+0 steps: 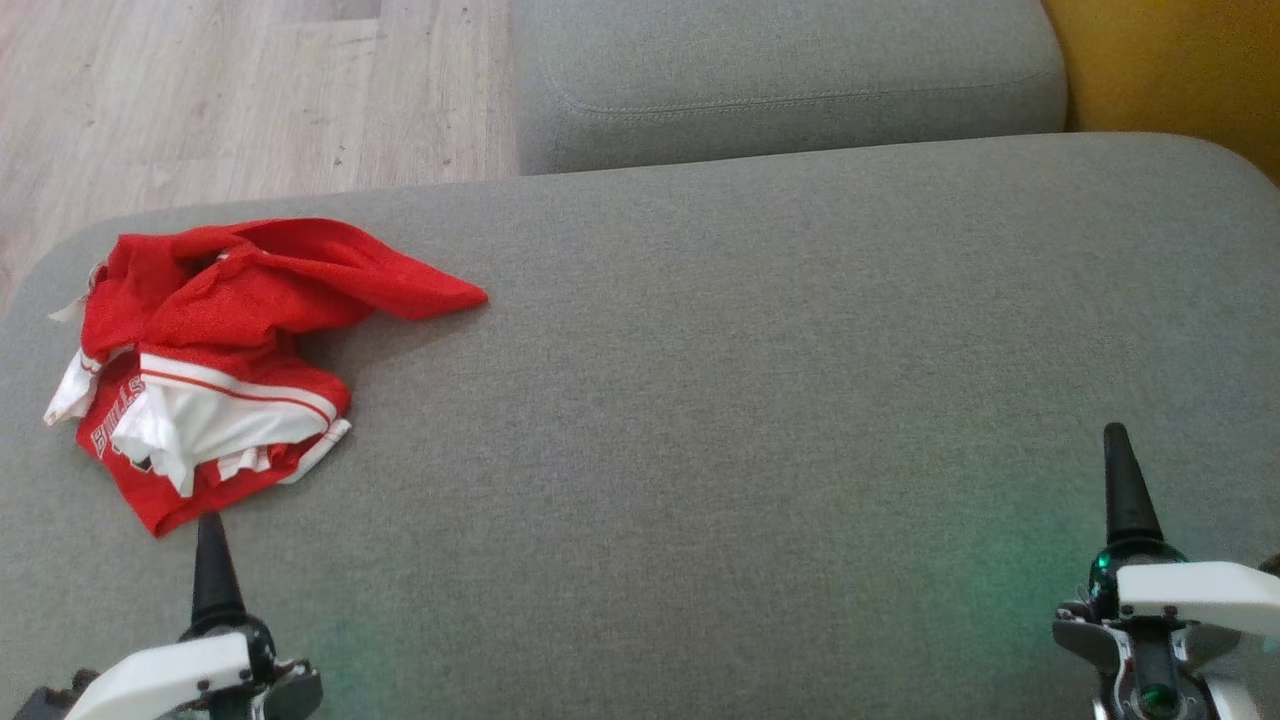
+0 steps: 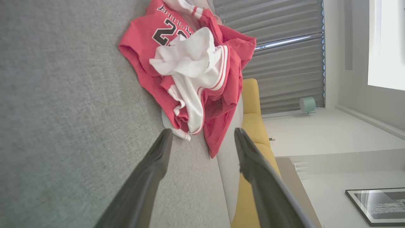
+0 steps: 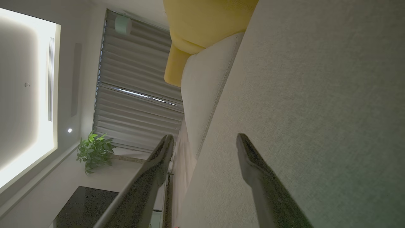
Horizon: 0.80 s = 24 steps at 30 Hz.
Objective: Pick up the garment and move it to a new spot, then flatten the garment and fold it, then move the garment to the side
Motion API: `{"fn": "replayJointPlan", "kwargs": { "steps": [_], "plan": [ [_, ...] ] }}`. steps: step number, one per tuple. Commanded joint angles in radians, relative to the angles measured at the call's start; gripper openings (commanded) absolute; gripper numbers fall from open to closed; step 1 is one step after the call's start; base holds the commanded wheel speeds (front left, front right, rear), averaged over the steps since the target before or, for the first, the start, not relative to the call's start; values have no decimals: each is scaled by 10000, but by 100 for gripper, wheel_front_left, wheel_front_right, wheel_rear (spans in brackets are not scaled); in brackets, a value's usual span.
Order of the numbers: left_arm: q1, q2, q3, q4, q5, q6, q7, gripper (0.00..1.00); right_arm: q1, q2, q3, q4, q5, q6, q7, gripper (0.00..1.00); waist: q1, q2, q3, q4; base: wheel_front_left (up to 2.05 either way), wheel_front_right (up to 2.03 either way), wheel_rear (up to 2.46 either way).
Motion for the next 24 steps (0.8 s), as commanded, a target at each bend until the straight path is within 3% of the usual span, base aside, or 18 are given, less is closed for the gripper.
{"fn": "replayJointPlan", "kwargs": {
  "steps": [1,24],
  "plan": [
    [-440,47,165,-469,311,-23,-111,100,-512,-46,141,-484,-425,-2,-170,100,0,0,6,2,0,0,0],
    [-317,57,-954,-1985,4571,398,-796,100,-506,-61,911,-1132,-5159,-4,-850,100,0,0,67,64,0,0,0]
  ]
}}
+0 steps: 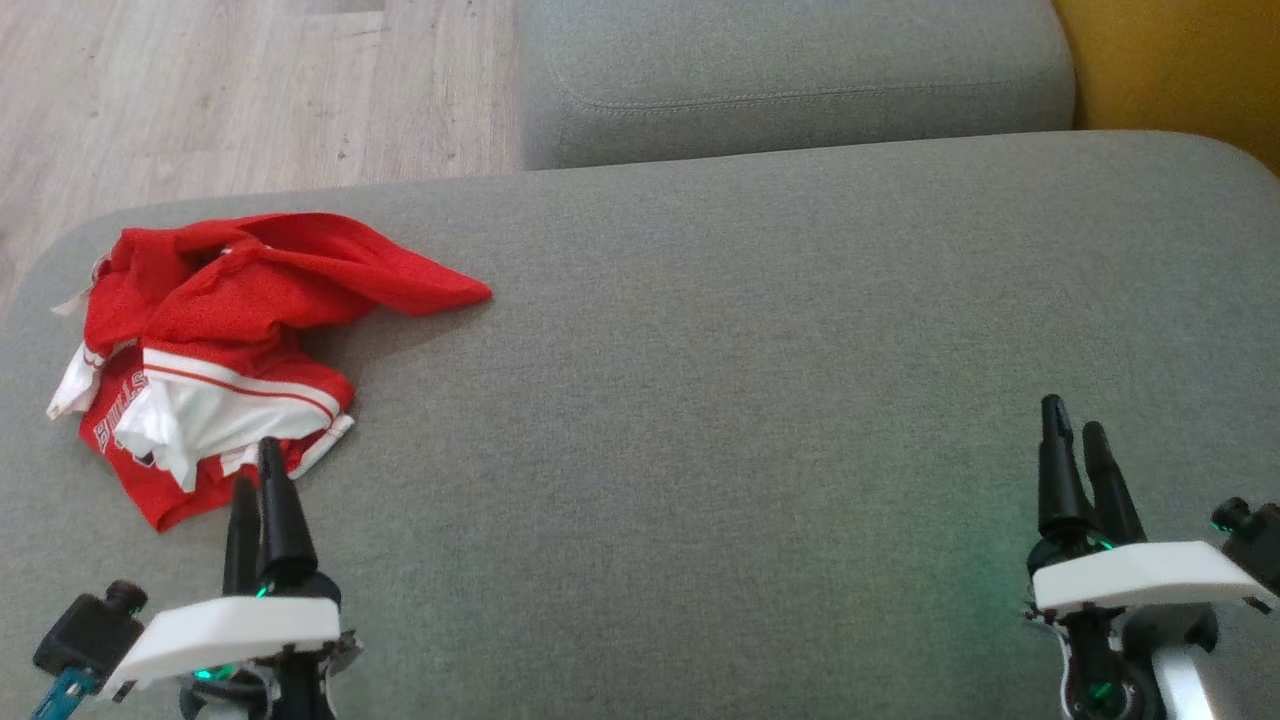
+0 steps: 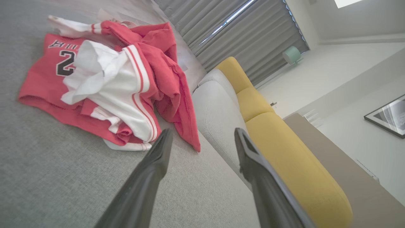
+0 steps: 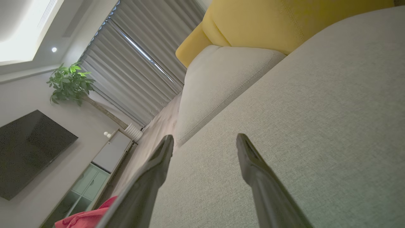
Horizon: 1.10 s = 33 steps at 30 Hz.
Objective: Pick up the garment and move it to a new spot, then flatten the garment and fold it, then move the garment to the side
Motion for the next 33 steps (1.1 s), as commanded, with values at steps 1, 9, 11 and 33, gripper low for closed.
{"fn": "replayJointPlan", "kwargs": {
  "steps": [1,9,11,33],
  "plan": [
    [-321,57,20,-478,404,-3,-154,100,-496,-60,204,-432,-449,-4,-158,100,0,0,-2,-8,0,0,0],
    [-279,60,-305,-649,1384,70,-362,100,-519,-64,472,-637,-1845,-4,-365,100,0,0,9,-71,0,0,0],
    [-276,61,-383,-671,1627,79,-421,100,-522,-66,525,-709,-2185,-4,-424,100,0,0,13,-89,0,0,0],
    [-294,71,-1145,-836,4912,273,-1104,100,-518,-81,923,-1183,-5462,-6,-1102,100,0,0,27,-124,0,0,0]
  ]
}}
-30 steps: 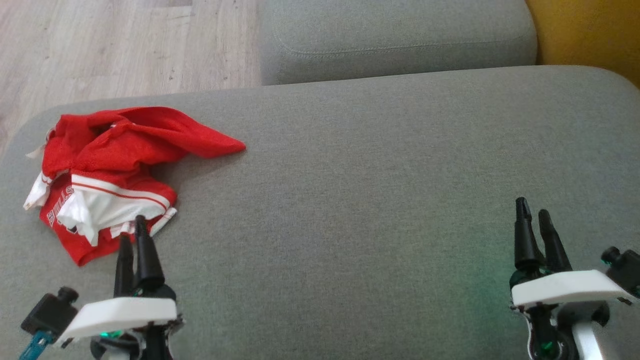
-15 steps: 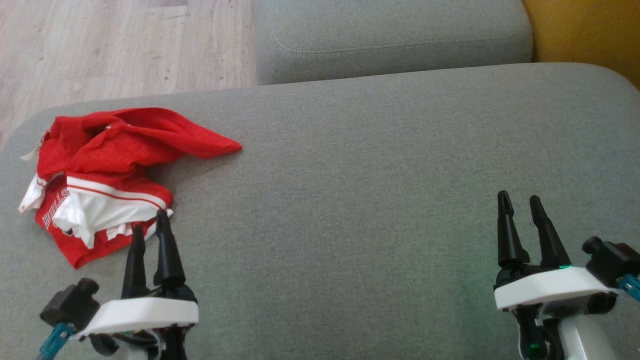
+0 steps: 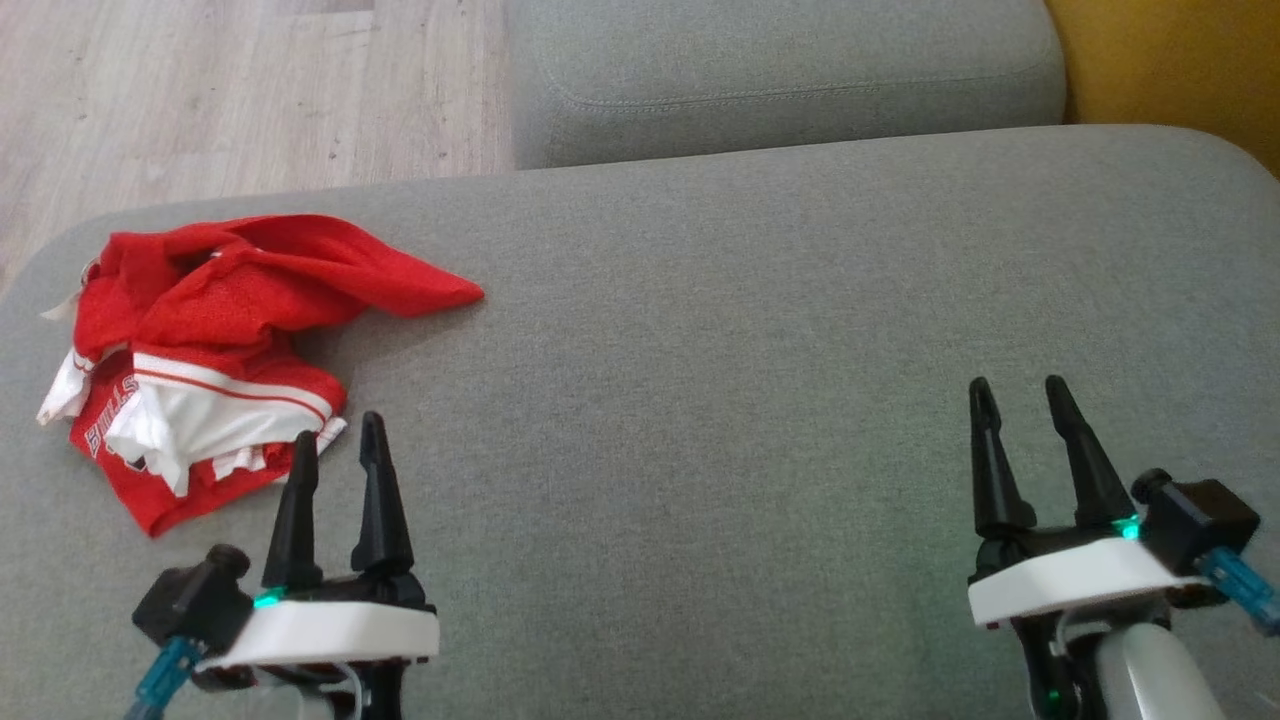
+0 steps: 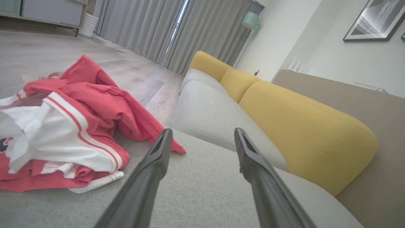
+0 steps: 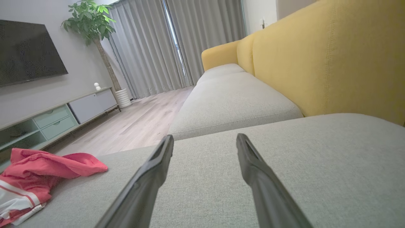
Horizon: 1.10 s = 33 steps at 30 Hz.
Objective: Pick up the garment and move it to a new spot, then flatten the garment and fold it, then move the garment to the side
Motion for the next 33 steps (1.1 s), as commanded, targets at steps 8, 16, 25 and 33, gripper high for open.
{"fn": "replayJointPlan", "kwargs": {
  "steps": [8,16,25,33],
  "plan": [
    [-309,59,-176,-457,1642,174,-373,100,-495,-80,374,-581,-1375,-6,-401,100,-1,0,-12,-2,0,0,0],
    [-252,62,-328,-521,2016,199,-582,100,-464,-85,624,-608,-2004,-6,-608,100,-1,0,-21,2,0,0,0],
    [-99,66,-167,-535,863,-96,-848,100,-331,-91,764,-505,-1153,-7,-873,100,-1,0,-26,13,0,0,0],
    [37,70,-524,137,716,-382,-1086,100,-199,-96,763,-176,-334,-7,-1109,100,-1,0,-51,-52,0,0,0]
  ]
}}
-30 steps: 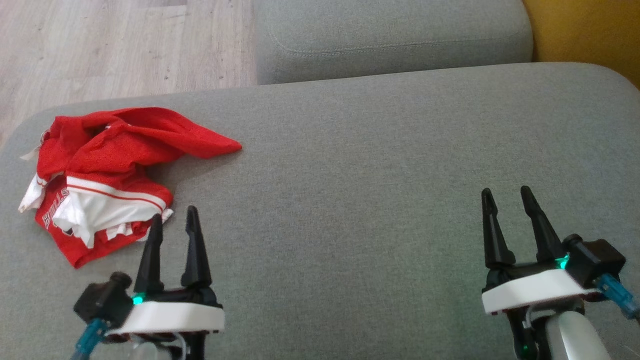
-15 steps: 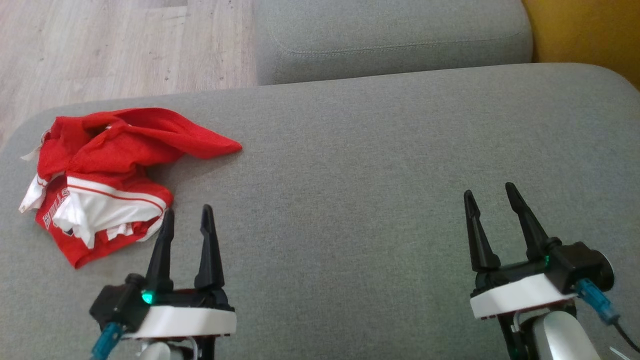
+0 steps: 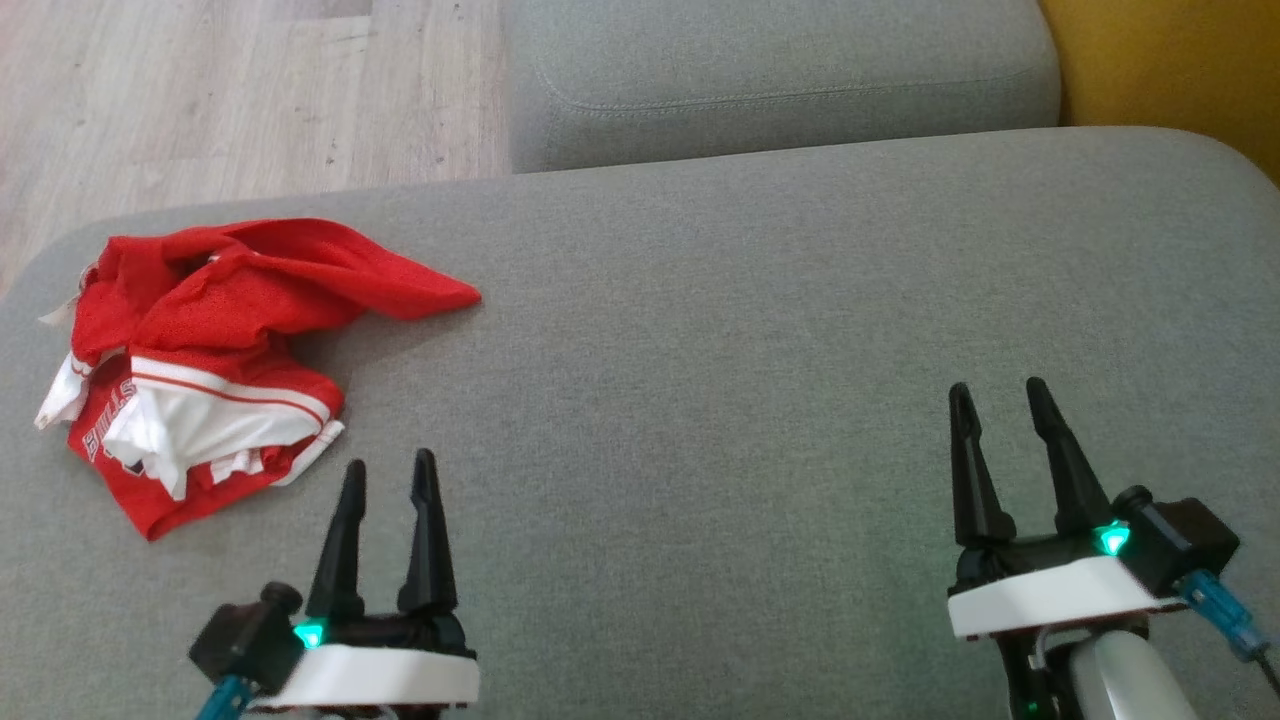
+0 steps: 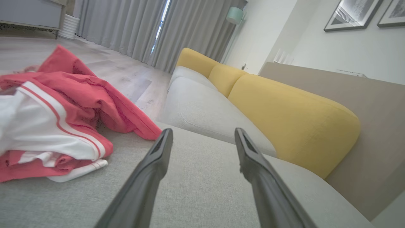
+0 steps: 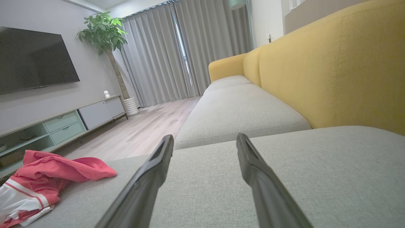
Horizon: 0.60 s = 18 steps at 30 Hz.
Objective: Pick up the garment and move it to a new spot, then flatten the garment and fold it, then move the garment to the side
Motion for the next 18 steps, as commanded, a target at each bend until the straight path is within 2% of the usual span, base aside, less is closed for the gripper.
{"fn": "replayJointPlan", "kwargs": {
  "steps": [1,8,18],
  "plan": [
    [-265,43,200,-281,123,-41,-118,100,-240,-85,291,-261,-88,-7,-134,100,0,0,-4,-7,0,0,0],
    [-427,43,199,327,-48,-63,-118,100,-290,-85,338,-35,-30,-7,-134,100,0,0,-17,-34,0,0,0],
    [-458,43,357,309,-21,-32,-118,100,-289,-85,360,47,-42,-7,-134,100,0,0,-78,89,0,0,0]
  ]
}}
